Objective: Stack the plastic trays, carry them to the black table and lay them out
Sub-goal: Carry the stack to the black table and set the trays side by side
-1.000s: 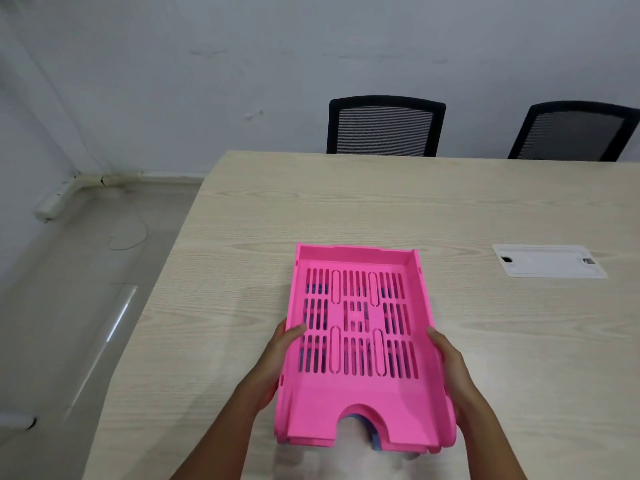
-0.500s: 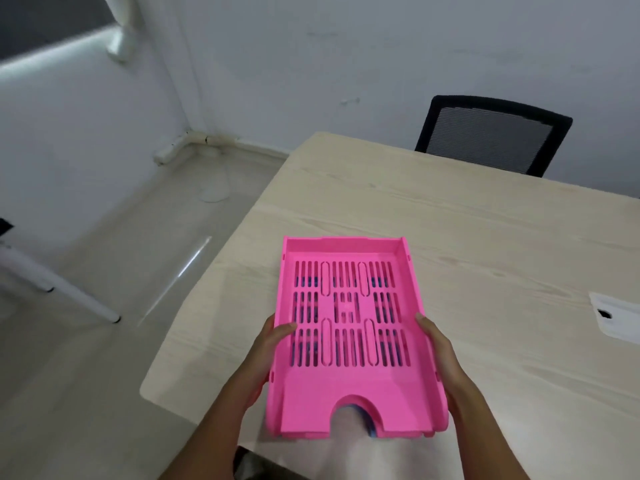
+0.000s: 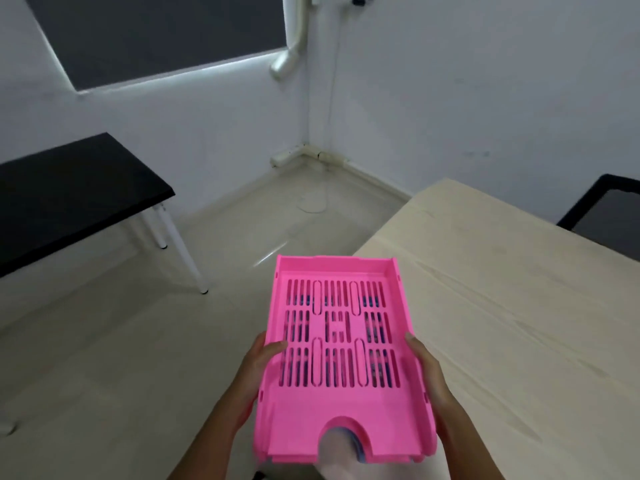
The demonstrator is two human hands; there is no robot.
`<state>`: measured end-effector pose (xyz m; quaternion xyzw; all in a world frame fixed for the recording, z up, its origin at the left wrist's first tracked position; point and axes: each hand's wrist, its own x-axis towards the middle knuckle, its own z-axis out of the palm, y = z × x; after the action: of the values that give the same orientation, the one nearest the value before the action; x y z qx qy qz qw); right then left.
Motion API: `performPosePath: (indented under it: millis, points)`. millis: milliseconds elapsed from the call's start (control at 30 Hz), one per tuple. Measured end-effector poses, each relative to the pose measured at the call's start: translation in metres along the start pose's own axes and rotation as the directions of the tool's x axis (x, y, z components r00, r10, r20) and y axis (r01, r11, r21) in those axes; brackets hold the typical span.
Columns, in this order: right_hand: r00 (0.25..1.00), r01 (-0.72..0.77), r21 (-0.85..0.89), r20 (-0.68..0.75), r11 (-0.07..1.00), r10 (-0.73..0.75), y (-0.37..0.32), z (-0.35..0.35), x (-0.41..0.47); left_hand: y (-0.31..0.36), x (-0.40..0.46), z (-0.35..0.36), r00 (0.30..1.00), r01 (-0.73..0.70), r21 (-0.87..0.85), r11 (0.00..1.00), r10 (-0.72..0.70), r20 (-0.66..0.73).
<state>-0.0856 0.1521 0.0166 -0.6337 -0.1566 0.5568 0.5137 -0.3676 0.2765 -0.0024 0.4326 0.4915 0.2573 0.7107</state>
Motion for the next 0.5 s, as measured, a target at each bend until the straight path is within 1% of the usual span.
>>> performPosePath:
  millis: [100, 300, 500]
  points:
    - [0.998, -0.025, -0.034, 0.057, 0.999, 0.026, -0.003, 0.061, 0.028, 0.015, -0.002, -0.054, 0.997, -0.022, -0.018, 1.0, 0.021, -0.069]
    - [0.965, -0.049, -0.119, 0.249, 0.992, 0.077, -0.006, 0.207, 0.066, 0.031, -0.02, -0.183, 0.962, -0.054, -0.153, 0.987, 0.01, -0.272]
    - [0.898, -0.02, -0.187, 0.428, 0.982, 0.099, -0.014, 0.341, 0.098, 0.041, -0.037, -0.288, 0.891, -0.141, -0.269, 0.953, 0.004, -0.453]
